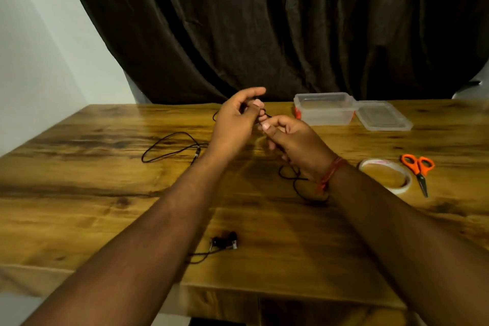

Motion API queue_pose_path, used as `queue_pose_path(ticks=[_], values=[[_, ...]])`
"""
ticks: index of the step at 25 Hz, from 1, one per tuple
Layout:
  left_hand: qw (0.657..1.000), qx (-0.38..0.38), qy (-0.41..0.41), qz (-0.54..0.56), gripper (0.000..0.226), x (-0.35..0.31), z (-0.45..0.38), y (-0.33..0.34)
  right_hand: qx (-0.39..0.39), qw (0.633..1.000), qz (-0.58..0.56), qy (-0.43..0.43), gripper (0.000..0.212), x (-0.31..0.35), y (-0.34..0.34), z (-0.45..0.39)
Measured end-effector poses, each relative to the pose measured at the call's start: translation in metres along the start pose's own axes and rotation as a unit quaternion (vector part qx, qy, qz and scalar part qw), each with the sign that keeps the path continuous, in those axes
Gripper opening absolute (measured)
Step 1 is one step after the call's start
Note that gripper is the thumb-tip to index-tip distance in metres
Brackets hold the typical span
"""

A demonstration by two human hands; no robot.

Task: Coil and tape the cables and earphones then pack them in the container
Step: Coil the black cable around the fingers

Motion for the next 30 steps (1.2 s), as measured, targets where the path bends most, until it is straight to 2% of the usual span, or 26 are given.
queue_pose_path(ticks=[2, 4, 6, 8, 12, 14, 16, 18, 23, 26, 28, 30], values=[[0.996, 0.023, -0.016, -0.087, 0.024, 0.022, 0.000, -0.006, -0.045, 0.983, 0.176, -0.006, 0.015, -0.003, -0.016, -0.005], [0.979, 0.072, -0.006, -0.188, 0.021, 0.036, 0.006, -0.008, -0.066, 0.956, 0.285, -0.021, 0.018, -0.001, -0.027, -0.005], [0.948, 0.144, 0.026, -0.281, 0.019, 0.041, 0.007, -0.002, -0.095, 0.946, 0.308, -0.048, 0.018, 0.000, -0.037, -0.005], [0.939, 0.169, 0.040, -0.298, 0.022, 0.037, 0.009, 0.004, -0.117, 0.943, 0.303, -0.068, 0.017, 0.003, -0.042, -0.002], [0.987, 0.106, 0.014, -0.122, 0.020, 0.028, 0.016, 0.006, -0.102, 0.932, 0.336, -0.091, 0.016, 0.009, -0.040, 0.004], [0.980, 0.117, 0.019, -0.160, 0.028, 0.025, 0.016, 0.009, -0.080, 0.930, 0.345, -0.099, 0.016, 0.011, -0.036, 0.005], [0.965, 0.188, 0.008, -0.182, 0.020, 0.024, 0.016, 0.017, -0.070, 0.929, 0.348, -0.102, 0.015, 0.011, -0.034, 0.005], [0.961, 0.230, 0.002, -0.151, 0.024, 0.026, 0.018, 0.025, -0.083, 0.927, 0.352, -0.096, 0.014, 0.010, -0.036, 0.005], [0.970, 0.240, -0.005, 0.041, 0.028, 0.024, 0.021, 0.022, -0.141, 0.936, 0.315, -0.077, 0.017, 0.004, -0.042, 0.004], [0.949, 0.263, 0.015, 0.172, 0.028, 0.021, 0.023, 0.026, -0.081, 0.961, 0.260, -0.053, 0.012, -0.007, -0.033, 0.000], [0.935, 0.252, 0.031, 0.248, 0.027, 0.019, 0.022, 0.026, -0.021, 0.978, 0.203, -0.053, 0.023, -0.012, -0.021, 0.000], [0.925, 0.225, 0.042, 0.304, 0.026, 0.020, 0.018, 0.022, -0.006, 0.969, 0.247, -0.027, 0.023, -0.015, -0.013, 0.000]])
Point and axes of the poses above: each hand's wrist, its own z-axis away from the middle knuckle, its own y-axis out of the palm, x = y × z, the point moved 4 cm from there along -z, towards the middle knuckle, and after that the axes turned 15 degrees about x, right-handed, at the moved point
